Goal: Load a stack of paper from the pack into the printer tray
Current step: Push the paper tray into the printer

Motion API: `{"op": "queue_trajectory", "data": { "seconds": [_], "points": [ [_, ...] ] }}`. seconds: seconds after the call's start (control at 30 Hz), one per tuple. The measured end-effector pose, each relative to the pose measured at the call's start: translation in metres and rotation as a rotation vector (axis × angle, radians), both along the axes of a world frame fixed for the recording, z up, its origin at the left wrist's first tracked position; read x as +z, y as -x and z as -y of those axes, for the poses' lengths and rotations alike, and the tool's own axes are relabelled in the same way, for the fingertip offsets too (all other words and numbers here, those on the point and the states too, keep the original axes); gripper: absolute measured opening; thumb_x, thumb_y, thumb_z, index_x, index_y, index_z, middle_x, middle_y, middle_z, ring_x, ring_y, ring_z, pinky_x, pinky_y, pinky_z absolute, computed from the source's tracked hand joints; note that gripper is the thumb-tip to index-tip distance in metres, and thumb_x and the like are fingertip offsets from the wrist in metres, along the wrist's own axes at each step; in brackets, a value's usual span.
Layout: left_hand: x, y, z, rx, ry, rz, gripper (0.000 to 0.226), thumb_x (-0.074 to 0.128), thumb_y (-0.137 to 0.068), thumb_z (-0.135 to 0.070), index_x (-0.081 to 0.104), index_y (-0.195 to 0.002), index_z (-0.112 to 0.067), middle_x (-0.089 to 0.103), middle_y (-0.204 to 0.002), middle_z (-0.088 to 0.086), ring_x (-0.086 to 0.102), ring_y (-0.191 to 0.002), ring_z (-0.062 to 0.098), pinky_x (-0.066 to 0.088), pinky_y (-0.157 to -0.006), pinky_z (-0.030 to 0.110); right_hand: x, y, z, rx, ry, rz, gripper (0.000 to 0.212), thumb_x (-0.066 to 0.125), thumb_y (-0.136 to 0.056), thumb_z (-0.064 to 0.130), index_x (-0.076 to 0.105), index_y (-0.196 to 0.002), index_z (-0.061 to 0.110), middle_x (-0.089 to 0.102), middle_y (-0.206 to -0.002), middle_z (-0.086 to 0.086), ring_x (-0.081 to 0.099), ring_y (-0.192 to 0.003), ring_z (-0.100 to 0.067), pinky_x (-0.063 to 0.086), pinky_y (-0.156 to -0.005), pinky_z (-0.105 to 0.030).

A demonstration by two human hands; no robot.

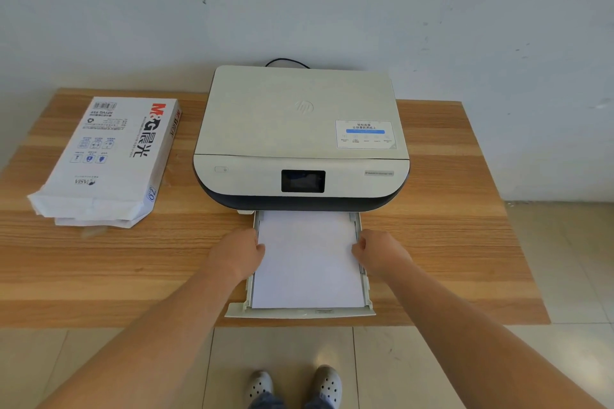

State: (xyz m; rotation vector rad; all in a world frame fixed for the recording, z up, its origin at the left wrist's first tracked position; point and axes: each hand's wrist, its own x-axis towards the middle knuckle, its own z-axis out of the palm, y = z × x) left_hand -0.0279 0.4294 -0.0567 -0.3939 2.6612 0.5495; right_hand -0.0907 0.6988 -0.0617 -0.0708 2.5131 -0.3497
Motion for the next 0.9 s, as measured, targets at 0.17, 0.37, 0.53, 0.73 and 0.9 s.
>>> {"op": "queue_trajectory", "data": {
  "seconds": [0.17,0.37,0.53,0.73,0.9],
  "points": [
    [0.011,-0.013,-0.003,-0.262,0.116,-0.081,0.040,0.043,-0.093,-0.048,0.051,-0.122,-0.022,0.051,-0.120,-0.003,0.049,-0.107,0.015,0.044,-0.088,0.030,0.014,-0.018,-0.006,0.177,0.046,-0.123,0.041,0.047,-0.091,0.053,0.054,-0.118,0.023,0.057,-0.113,0.002,0.057,-0.098,-0.018,0.053,-0.079,-0.034],
    [0.015,-0.043,-0.008,-0.433,0.171,-0.099,0.059,0.034,-0.087,-0.065,0.043,-0.131,-0.027,0.043,-0.132,-0.009,0.038,-0.122,0.014,0.032,-0.102,0.032,0.023,-0.047,-0.012,0.482,0.013,-0.223,0.063,0.041,-0.087,0.065,0.039,-0.139,0.030,0.037,-0.146,0.003,0.031,-0.134,-0.020,0.026,-0.111,-0.039],
    [0.015,-0.064,-0.015,-0.463,0.194,-0.103,0.077,0.032,-0.076,-0.075,0.040,-0.136,-0.028,0.034,-0.143,-0.009,0.029,-0.132,0.016,0.025,-0.110,0.036,0.019,-0.067,-0.011,0.559,-0.004,-0.268,0.077,0.041,-0.080,0.072,0.028,-0.145,0.031,0.019,-0.156,0.001,0.011,-0.144,-0.021,0.005,-0.117,-0.043],
    [0.004,-0.083,-0.020,-0.500,0.245,-0.122,0.076,0.044,-0.060,-0.082,0.063,-0.109,-0.027,0.062,-0.113,-0.006,0.054,-0.103,0.018,0.053,-0.084,0.040,-0.004,-0.088,-0.011,0.642,-0.076,-0.354,0.090,0.041,-0.074,0.076,0.018,-0.149,0.033,0.009,-0.161,-0.004,-0.001,-0.148,-0.028,-0.015,-0.115,-0.044],
    [-0.010,-0.090,-0.018,-0.485,0.290,-0.045,0.085,0.041,-0.061,-0.082,0.059,-0.121,-0.025,0.057,-0.129,0.001,0.054,-0.118,0.025,0.047,-0.095,0.049,-0.020,-0.098,-0.008,0.607,-0.122,-0.328,0.094,0.047,-0.066,0.078,0.031,-0.145,0.029,0.027,-0.156,-0.010,0.012,-0.145,-0.032,0.006,-0.109,-0.055]
  ]
}}
